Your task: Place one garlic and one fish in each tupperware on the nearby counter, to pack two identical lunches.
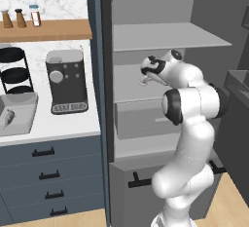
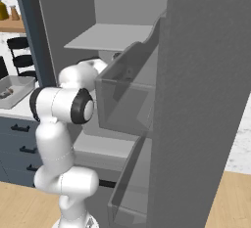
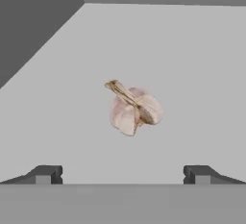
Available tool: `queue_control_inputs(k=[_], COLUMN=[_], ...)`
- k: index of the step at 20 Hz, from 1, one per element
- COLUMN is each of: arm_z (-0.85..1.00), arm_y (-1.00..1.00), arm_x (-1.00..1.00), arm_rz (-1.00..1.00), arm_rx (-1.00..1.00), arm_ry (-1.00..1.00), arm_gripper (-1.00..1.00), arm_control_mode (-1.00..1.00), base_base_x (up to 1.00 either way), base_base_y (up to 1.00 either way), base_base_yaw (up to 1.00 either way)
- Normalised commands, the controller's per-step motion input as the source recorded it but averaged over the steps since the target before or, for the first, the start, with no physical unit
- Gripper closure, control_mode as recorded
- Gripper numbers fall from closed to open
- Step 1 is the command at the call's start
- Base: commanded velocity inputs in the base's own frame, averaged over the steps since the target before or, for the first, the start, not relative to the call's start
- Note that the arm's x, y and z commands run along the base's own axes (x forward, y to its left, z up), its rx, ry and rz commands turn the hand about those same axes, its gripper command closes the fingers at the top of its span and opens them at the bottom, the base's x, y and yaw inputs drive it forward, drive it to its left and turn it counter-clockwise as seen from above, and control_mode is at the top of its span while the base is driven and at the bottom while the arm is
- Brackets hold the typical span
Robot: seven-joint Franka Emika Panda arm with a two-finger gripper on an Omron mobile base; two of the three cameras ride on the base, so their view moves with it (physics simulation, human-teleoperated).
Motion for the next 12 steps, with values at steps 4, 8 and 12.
queue_control_inputs(k=[4,8,12], arm_z=[-0.26,-0.29,-0.26], arm_y=[0.00,0.00,0.00], arm_x=[0.49,0.41,0.39], arm_rz=[0.00,0.00,0.00], arm_rx=[-0.02,-0.03,-0.04], arm_ry=[0.01,0.00,0.00], arm_gripper=[-1.00,-1.00,-1.00], arm_control_mode=[-1.00,-1.00,-1.00], base_base_x=[0.00,0.00,0.00], base_base_y=[0.00,0.00,0.00], base_base_yaw=[0.00,0.00,0.00])
